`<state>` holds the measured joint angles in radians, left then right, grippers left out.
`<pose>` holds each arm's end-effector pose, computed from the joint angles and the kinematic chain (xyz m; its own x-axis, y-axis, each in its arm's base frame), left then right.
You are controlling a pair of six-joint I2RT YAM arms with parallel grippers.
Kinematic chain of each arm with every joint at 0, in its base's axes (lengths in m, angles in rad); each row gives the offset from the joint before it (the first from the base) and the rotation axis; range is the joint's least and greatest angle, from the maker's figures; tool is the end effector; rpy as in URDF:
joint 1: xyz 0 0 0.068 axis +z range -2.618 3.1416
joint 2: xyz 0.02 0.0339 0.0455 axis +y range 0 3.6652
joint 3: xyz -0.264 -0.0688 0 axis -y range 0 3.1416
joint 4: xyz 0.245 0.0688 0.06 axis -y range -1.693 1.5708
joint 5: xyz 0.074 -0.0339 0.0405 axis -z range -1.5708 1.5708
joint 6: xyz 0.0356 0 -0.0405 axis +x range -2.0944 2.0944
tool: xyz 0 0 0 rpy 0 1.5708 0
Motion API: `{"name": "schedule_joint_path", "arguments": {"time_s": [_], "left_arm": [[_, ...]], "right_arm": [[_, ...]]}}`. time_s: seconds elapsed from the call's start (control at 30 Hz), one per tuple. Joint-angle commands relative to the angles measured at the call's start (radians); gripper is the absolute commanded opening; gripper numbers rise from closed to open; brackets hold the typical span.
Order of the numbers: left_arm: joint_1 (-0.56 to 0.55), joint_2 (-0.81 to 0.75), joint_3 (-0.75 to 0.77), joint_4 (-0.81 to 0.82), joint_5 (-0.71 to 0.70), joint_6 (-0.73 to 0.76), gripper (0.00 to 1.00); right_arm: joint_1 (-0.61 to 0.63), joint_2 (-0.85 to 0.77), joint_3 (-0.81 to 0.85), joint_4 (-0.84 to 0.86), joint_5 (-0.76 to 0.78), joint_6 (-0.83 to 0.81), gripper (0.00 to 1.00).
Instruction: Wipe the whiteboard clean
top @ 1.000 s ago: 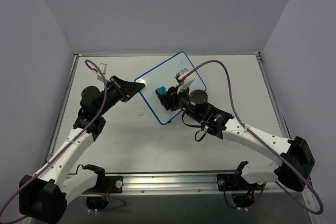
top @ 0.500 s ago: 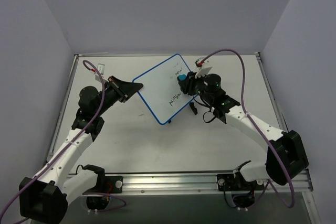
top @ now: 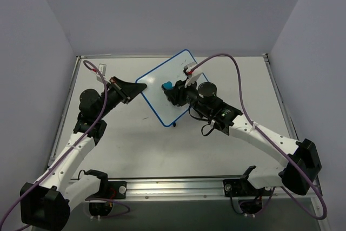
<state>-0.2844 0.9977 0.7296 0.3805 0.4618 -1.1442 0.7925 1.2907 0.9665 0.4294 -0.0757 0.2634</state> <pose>0.2203 -0.0809 0.3402 -0.5710 -0.6822 -0.4567 0.3778 0.2755 -0.8840 0.2138 0.2207 0.3575 -0.1274 0.2405 -0.9622 -0.7558 0.6047 0.2513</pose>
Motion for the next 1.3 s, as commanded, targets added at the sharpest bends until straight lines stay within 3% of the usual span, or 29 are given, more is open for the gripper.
{"name": "schedule_joint_path", "arguments": {"time_s": [0.0, 0.13, 0.33, 0.6, 0.9, 1.07, 1.27], "left_arm": [[-0.018, -0.031, 0.059, 0.359, 0.135, -0.109, 0.02], [-0.018, -0.030, 0.050, 0.414, 0.161, -0.118, 0.02], [-0.018, -0.021, 0.071, 0.420, 0.212, -0.127, 0.02], [-0.018, -0.024, 0.076, 0.452, 0.210, -0.187, 0.02], [-0.018, 0.008, 0.083, 0.481, 0.236, -0.192, 0.02], [-0.018, 0.036, 0.090, 0.509, 0.276, -0.186, 0.02], [-0.018, 0.033, 0.097, 0.451, 0.290, -0.126, 0.02]], "right_arm": [[-0.012, 0.059, 0.075, -0.113, 0.010, -0.033, 0.18], [-0.085, 0.107, 0.120, -0.155, 0.030, -0.056, 0.17], [-0.272, 0.065, 0.069, -0.115, -0.045, -0.046, 0.17], [-0.415, 0.076, -0.009, -0.037, -0.099, -0.043, 0.16], [-0.388, 0.061, 0.018, -0.026, -0.203, -0.009, 0.16], [-0.374, 0.084, 0.124, -0.084, -0.233, -0.018, 0.16], [-0.320, 0.114, 0.182, -0.118, -0.222, -0.039, 0.15]]}}
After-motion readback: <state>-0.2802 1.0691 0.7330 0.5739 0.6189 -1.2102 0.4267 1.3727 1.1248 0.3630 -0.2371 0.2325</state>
